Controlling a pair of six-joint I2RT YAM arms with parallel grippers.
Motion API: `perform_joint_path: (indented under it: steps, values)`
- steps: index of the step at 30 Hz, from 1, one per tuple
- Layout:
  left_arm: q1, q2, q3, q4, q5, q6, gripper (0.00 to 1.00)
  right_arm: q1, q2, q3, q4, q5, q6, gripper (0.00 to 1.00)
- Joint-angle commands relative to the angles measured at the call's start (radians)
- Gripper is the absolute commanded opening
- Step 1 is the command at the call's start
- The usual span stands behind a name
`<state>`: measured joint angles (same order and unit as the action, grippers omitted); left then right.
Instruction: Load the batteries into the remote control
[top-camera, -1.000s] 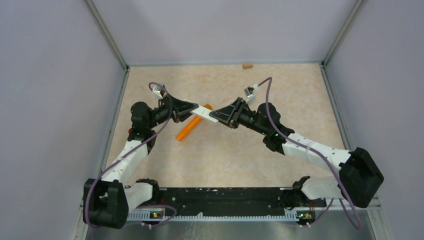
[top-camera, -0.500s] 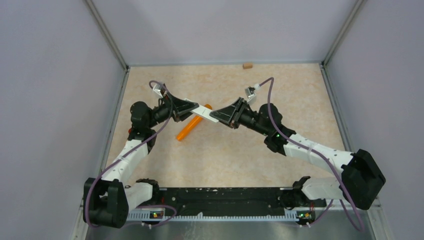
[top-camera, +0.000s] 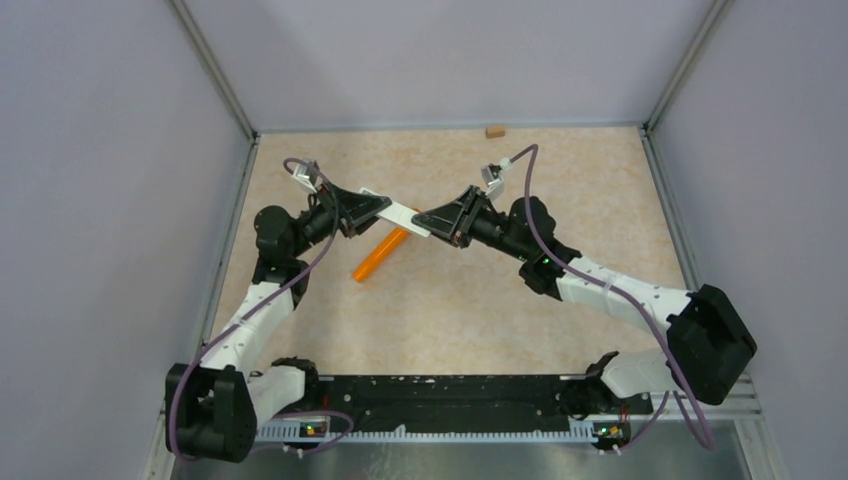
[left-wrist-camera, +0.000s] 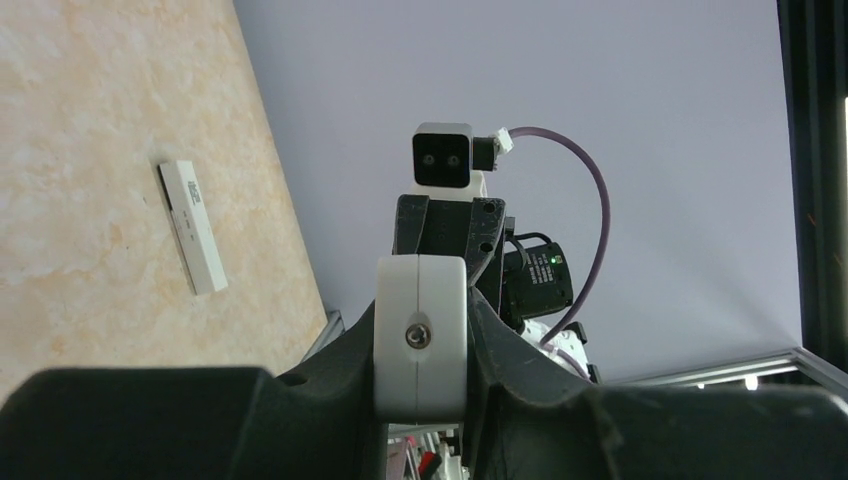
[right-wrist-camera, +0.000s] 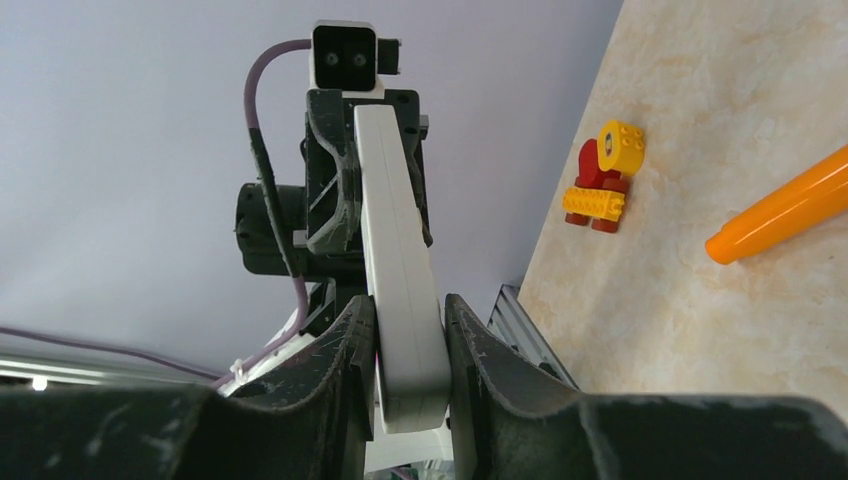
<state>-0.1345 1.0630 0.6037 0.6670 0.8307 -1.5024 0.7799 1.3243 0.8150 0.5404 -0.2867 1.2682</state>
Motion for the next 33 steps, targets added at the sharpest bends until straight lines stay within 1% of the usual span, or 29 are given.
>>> perform_joint_path:
  steps: [1,10,12,14,16,17,20,21,25,28,33]
  values:
    - [-0.109,-0.064,0.014,0.156,0.115,-0.021,0.0,0.019,0.089,0.052,-0.059,0.032,-0.051,0.17]
    - [-0.143,-0.065,0.002,0.142,0.125,-0.008,0.0,0.048,0.133,0.095,-0.033,0.054,-0.12,0.19]
    - [-0.143,-0.068,0.01,0.114,0.132,0.028,0.0,0.05,0.136,0.098,-0.037,0.061,-0.141,0.19]
    - [-0.14,-0.074,0.026,0.038,0.124,0.102,0.0,0.046,0.128,0.108,-0.087,0.072,-0.184,0.2]
    - [-0.131,-0.08,0.051,-0.082,0.117,0.191,0.0,0.033,0.111,0.111,-0.129,0.06,-0.247,0.26]
    - [-0.127,-0.08,0.061,-0.107,0.115,0.218,0.0,0.026,0.102,0.109,-0.142,0.041,-0.279,0.31]
    - [-0.12,-0.067,0.08,-0.116,0.125,0.254,0.0,0.015,0.067,0.103,-0.184,-0.028,-0.393,0.48]
    - [-0.118,-0.059,0.088,-0.117,0.132,0.26,0.0,0.016,0.055,0.108,-0.201,-0.049,-0.448,0.55]
    - [-0.113,-0.04,0.096,-0.119,0.159,0.274,0.0,0.013,0.015,0.123,-0.243,-0.14,-0.549,0.72]
    - [-0.109,-0.041,0.094,-0.131,0.173,0.296,0.0,0.011,-0.013,0.124,-0.244,-0.189,-0.59,0.79]
    - [-0.099,-0.056,0.095,-0.162,0.186,0.322,0.0,0.009,-0.034,0.123,-0.255,-0.226,-0.618,0.82]
